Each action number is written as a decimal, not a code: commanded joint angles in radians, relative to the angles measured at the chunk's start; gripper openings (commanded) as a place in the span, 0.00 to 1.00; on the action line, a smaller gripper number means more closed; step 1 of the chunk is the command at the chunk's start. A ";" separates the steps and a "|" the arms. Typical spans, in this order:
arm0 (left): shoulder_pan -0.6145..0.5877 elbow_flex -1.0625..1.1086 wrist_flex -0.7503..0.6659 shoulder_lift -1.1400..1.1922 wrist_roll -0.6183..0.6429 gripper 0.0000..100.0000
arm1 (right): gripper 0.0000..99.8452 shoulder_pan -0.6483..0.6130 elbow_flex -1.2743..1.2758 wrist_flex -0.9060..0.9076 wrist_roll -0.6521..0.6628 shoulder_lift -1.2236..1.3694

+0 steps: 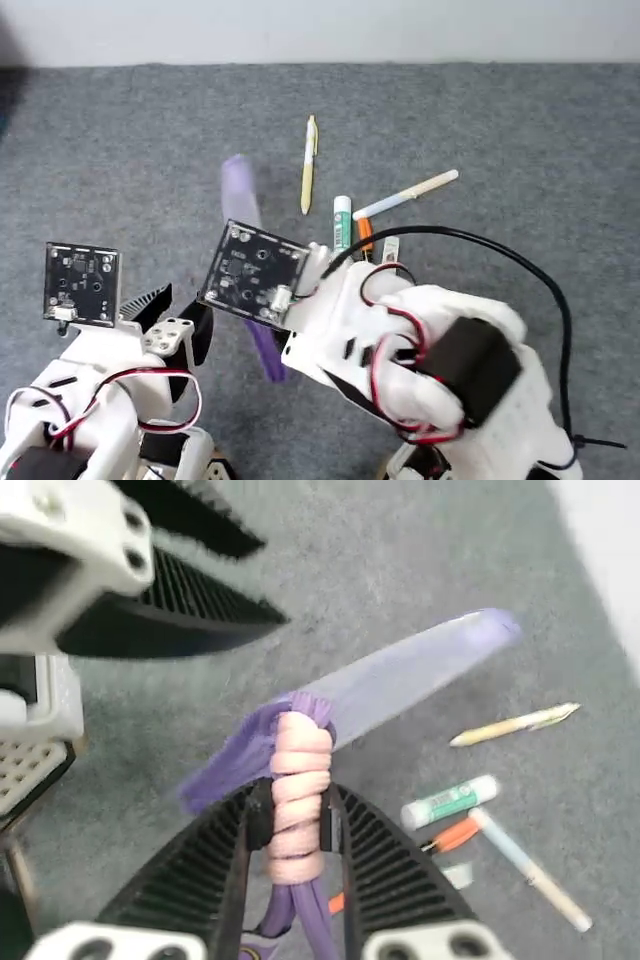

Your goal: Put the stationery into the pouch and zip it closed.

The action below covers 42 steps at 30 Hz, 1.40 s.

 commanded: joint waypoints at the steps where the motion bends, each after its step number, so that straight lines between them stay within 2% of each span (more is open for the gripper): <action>1: 0.020 -0.076 0.025 0.008 -0.035 0.14 | 0.01 -0.035 0.077 0.007 -0.106 -0.018; 5: 0.017 -0.074 0.026 0.008 -0.035 0.18 | 0.01 -0.142 0.140 -0.008 -0.199 -0.008; 9: 0.014 -0.079 0.025 0.008 -0.034 0.19 | 0.01 -0.166 0.193 -0.130 -0.204 -0.015; 15: -0.169 -0.079 0.026 0.008 -0.043 0.20 | 0.01 -0.077 0.190 -0.214 -0.204 -0.008; 18: -0.226 -0.076 0.026 0.008 -0.103 0.20 | 0.01 -0.028 0.190 -0.249 -0.204 -0.012; 24: -0.242 -0.073 0.026 0.008 -0.130 0.20 | 0.01 -0.015 0.190 -0.298 -0.204 -0.016; 30: -0.244 -0.064 0.017 0.014 -0.124 0.20 | 0.01 -0.015 0.104 -0.214 -0.204 -0.016; 35: -0.256 0.039 -0.064 0.008 -0.124 0.20 | 0.01 -0.005 0.023 -0.130 -0.204 -0.018; 40: -0.364 0.157 -0.244 0.014 -0.127 0.20 | 0.01 0.096 -0.038 -0.094 -0.204 -0.018; 42: -0.371 0.217 -0.288 0.014 -0.129 0.20 | 0.01 0.127 -0.048 -0.097 -0.203 -0.015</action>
